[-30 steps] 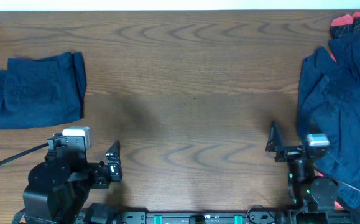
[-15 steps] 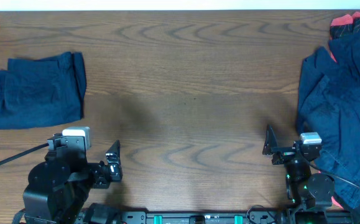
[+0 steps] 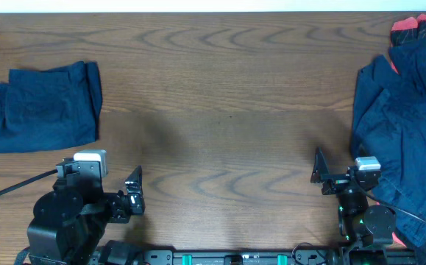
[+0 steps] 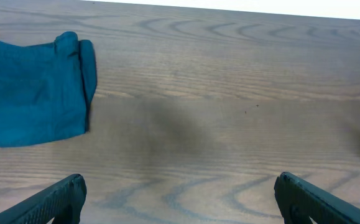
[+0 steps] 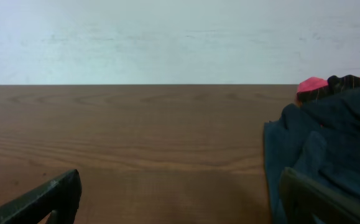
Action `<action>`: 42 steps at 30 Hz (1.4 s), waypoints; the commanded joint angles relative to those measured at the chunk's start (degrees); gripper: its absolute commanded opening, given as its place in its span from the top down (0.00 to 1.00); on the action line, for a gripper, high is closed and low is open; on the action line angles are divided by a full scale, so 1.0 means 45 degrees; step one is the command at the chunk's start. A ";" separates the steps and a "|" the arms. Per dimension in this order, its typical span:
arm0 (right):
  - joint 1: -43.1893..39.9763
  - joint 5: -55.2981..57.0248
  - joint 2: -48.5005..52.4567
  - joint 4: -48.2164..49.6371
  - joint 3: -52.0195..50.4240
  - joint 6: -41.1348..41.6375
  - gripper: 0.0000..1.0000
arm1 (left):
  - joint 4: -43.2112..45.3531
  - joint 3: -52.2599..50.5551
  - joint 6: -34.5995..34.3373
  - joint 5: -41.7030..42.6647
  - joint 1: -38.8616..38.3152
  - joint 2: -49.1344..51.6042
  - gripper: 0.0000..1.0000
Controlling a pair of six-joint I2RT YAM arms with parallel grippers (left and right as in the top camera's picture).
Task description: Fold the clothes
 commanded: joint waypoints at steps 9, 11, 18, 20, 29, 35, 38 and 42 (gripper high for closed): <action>0.0058 -0.0141 -0.0083 -0.0053 -0.0010 -0.0039 0.01 | -0.0029 -0.0121 -0.0029 -0.0102 -0.0005 -0.0044 0.02; 0.0058 -0.0141 -0.0083 -0.0053 -0.0010 -0.0039 0.01 | -0.0092 -0.0204 0.0228 -0.0306 0.0000 -0.0068 0.02; 0.0058 -0.0141 -0.0083 -0.0053 -0.0010 -0.0039 0.01 | 0.0175 -0.2409 0.1282 -0.0942 0.0010 -0.1457 0.02; 0.0058 -0.0141 -0.0083 -0.0053 -0.0010 -0.0039 0.01 | 0.0855 -0.3745 0.1277 -0.1146 0.0121 -0.2472 0.02; 0.0058 -0.0141 -0.0083 -0.0053 -0.0010 -0.0039 0.01 | 0.4750 -0.8908 0.1273 -0.1345 0.1282 -0.6572 0.02; 0.0058 -0.0141 -0.0083 -0.0053 -0.0010 -0.0039 0.01 | 0.9398 -1.0992 0.1783 -0.1350 0.1758 -0.6441 0.02; 0.0058 -0.0141 -0.0083 -0.0053 -0.0010 -0.0039 0.01 | 1.1953 -1.2240 0.1851 -0.1345 0.2103 -0.6441 0.02; 0.0058 -0.0136 -0.0083 -0.0053 -0.0010 -0.0039 0.01 | 1.3488 -1.3357 0.1855 -0.1282 0.2395 -0.6455 0.02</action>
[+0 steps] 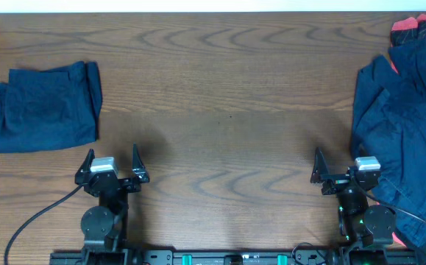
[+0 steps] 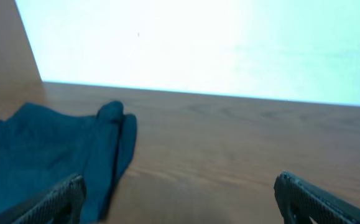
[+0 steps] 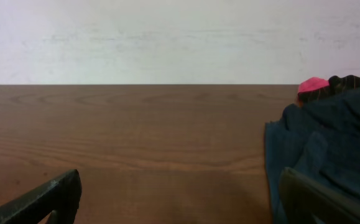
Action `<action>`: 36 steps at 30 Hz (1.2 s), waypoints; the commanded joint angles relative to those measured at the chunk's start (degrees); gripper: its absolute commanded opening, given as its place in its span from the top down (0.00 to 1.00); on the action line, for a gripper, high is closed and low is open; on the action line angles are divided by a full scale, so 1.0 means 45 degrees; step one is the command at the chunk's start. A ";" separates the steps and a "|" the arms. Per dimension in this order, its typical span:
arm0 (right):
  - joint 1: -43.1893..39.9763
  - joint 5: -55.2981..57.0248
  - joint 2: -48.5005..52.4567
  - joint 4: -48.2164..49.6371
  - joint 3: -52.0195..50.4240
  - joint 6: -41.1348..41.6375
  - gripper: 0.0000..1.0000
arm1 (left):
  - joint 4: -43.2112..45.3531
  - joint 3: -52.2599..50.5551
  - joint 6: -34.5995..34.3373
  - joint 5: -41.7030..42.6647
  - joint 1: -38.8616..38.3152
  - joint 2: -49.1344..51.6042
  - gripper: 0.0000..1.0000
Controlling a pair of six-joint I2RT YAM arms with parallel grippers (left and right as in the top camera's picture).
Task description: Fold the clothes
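Note:
A folded dark blue garment (image 1: 47,107) lies at the table's left side, also seen in the left wrist view (image 2: 49,149). A rumpled pile of dark blue clothes (image 1: 404,140) covers the right edge, showing in the right wrist view (image 3: 329,149). My left gripper (image 1: 111,163) rests low at the front left, open and empty, its fingertips (image 2: 61,196) wide apart. My right gripper (image 1: 336,171) sits at the front right beside the pile, open and empty, fingertips (image 3: 55,196) apart.
A red and black garment (image 1: 415,28) peeks from under the pile at the back right corner, also in the right wrist view (image 3: 319,84). Bare wooden table (image 1: 227,110) spans the middle. A white wall stands behind the table's far edge.
My left arm has drawn back and folded down to the front edge, its gripper now level and facing the far wall. The right arm and both garments have not moved.

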 commanded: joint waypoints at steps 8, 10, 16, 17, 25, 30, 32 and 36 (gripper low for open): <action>0.0058 -0.0092 -0.0083 -0.0053 -0.0015 -0.0039 0.01 | -0.0797 -0.0554 0.0204 0.0709 0.0306 -0.0170 0.02; 0.0058 -0.0097 -0.0083 -0.0053 -0.0015 -0.0039 0.01 | -0.0797 -0.0554 0.0204 0.0709 0.0306 -0.0170 0.02; 0.0058 -0.0097 -0.0083 -0.0053 -0.0015 -0.0039 0.01 | -0.0797 -0.0554 0.0209 0.0709 0.0306 -0.0151 0.02; 0.0058 -0.0097 -0.0083 -0.0053 -0.0015 -0.0039 0.01 | -0.0797 -0.0554 0.0209 0.0709 0.0306 -0.0136 0.02; 0.0058 -0.0097 -0.0083 -0.0053 -0.0015 -0.0039 0.01 | -0.0797 -0.0554 0.0209 0.0709 0.0306 -0.0136 0.02; 0.0058 -0.0097 -0.0083 -0.0053 -0.0015 -0.0039 0.01 | -0.0797 -0.0554 0.0209 0.0709 0.0306 -0.0136 0.02; 0.0058 -0.0097 -0.0083 -0.0053 -0.0015 -0.0039 0.01 | -0.0797 -0.0554 0.0209 0.0709 0.0306 -0.0136 0.02; 0.0058 -0.0092 -0.0083 -0.0053 -0.0015 -0.0039 0.01 | -0.0797 -0.0554 0.0209 0.0709 0.0306 -0.0136 0.02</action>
